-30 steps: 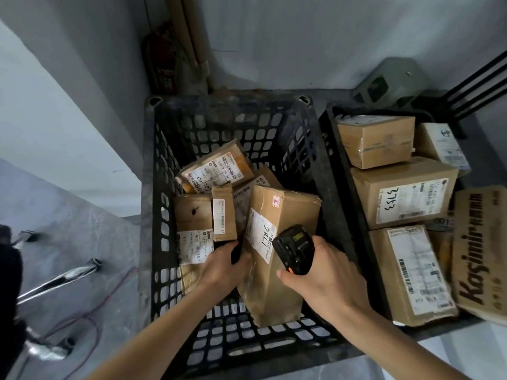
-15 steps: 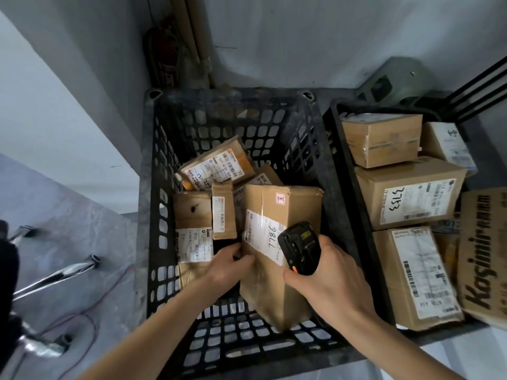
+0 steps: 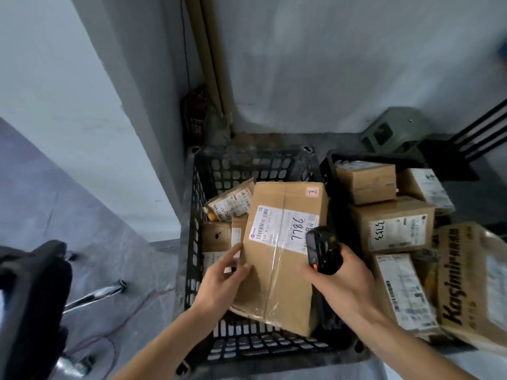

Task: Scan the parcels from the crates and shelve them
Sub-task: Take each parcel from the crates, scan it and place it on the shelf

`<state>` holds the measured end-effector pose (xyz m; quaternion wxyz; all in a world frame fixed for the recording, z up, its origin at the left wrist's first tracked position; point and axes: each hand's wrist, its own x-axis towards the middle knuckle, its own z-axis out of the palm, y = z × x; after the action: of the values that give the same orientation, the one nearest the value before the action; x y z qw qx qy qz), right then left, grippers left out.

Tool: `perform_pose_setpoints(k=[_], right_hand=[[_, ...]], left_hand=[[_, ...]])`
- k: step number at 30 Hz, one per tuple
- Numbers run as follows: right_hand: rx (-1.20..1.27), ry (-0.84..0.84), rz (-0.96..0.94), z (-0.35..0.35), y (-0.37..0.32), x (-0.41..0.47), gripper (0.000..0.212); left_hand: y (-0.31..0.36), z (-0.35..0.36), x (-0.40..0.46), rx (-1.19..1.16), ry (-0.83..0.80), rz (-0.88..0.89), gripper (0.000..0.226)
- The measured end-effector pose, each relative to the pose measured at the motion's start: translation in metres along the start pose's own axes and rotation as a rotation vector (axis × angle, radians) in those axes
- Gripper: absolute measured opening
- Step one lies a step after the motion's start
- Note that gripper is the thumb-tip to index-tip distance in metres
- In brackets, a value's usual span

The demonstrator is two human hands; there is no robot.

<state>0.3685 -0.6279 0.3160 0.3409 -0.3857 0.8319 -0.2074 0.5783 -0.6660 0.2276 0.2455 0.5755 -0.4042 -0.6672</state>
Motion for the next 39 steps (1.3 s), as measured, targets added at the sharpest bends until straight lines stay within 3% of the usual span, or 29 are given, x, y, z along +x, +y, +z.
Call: perform_pose_setpoints(k=[5,9,13,21,24,29,39], right_hand=[[0.154,0.024,-0.064,-0.039,-0.032,-0.018,0.037],[0.267,0.068,-0.129,-0.08,-0.068,-0.043,0.034],[0.387,0.122,-0.182,-0.124,-0.095,-0.079,0.027],[0.563,0.254,-0.236,-0.194,-0.126,-0.179,0.026],[0.599,0.32,-0.237,-0.21,-0.126,-0.219,0.029],[0.623,0.35,-0.262,-0.247,-0.127,-0.286,0.033],[0.656,0.488,-0.399,-0.361,-0.11,-0.378,0.034]], left_hand=[[0.064,-0.008,-0.036,0.015,0.047,0.183,0.042],[0.115,-0.008,-0.072,0.035,0.099,0.312,0.026],[0.176,-0.007,-0.113,0.047,0.097,0.433,0.027],[0.285,0.0,-0.224,0.041,-0.236,0.489,0.039],[0.301,0.002,-0.264,0.07,-0.281,0.54,0.042],[0.317,0.007,-0.321,-0.031,-0.221,0.592,0.027],[0.347,0.033,-0.4,0.006,-0.242,0.663,0.03]])
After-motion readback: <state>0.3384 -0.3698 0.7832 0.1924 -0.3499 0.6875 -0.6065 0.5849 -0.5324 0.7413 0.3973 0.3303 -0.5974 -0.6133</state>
